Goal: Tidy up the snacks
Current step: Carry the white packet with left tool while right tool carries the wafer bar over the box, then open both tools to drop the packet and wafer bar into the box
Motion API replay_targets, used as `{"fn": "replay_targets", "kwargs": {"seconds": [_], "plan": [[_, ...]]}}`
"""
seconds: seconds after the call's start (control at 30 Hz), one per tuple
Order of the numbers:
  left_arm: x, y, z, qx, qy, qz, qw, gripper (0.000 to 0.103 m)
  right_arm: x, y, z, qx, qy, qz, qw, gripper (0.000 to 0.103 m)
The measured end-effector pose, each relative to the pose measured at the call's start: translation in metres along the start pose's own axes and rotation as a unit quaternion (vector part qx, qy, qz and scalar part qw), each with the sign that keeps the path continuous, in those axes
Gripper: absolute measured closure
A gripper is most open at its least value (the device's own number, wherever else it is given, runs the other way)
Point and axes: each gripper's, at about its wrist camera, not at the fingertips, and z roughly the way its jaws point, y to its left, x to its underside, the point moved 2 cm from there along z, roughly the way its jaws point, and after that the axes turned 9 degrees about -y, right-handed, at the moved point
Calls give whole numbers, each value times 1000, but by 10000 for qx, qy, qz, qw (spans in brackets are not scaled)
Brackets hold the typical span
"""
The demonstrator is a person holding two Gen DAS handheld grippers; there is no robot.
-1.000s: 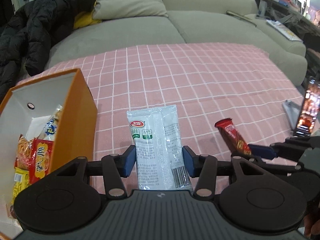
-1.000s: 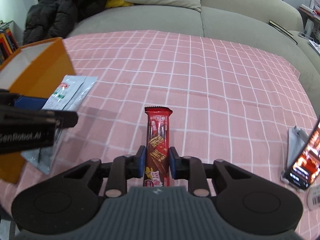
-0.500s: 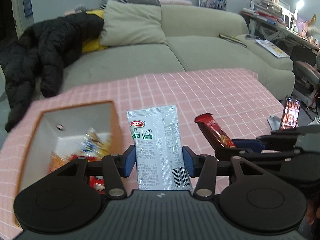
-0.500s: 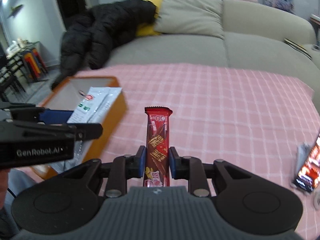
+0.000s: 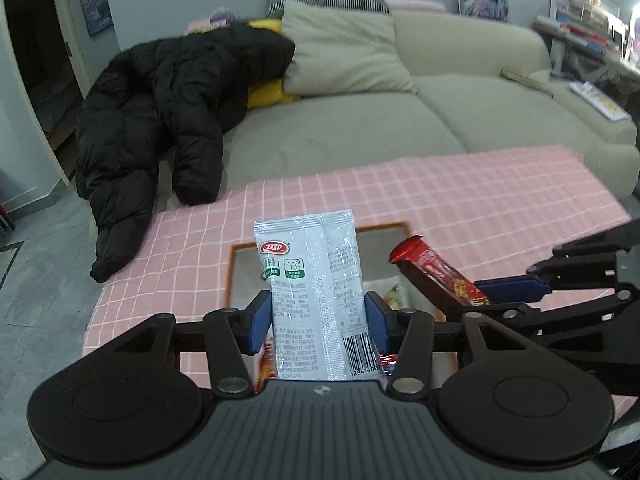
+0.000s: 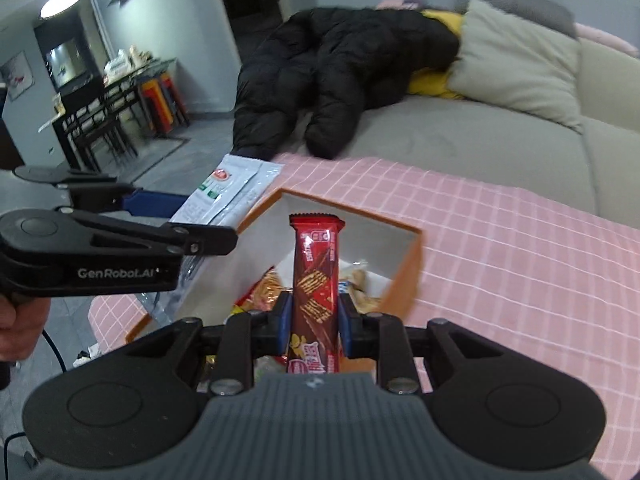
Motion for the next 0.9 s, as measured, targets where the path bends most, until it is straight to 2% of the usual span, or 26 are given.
{"fn": "replay_targets", "kwargs": {"seconds": [0.17,0.4,0.67,0.9], "plan": [[10,21,43,123,337,1,9994,47,-8,11,57,110,427,-382,9983,83],[22,32,106,99,983,-71,9951,47,-8,2,127,352,984,-1093,9885,83],[35,27,140,103,1372,89,9904,47,2,1,166,431,1263,-1954,9716,83],[45,25,150,74,1650,244,9860,46,13,1,181,429,1478,-2191,9635,82]]}}
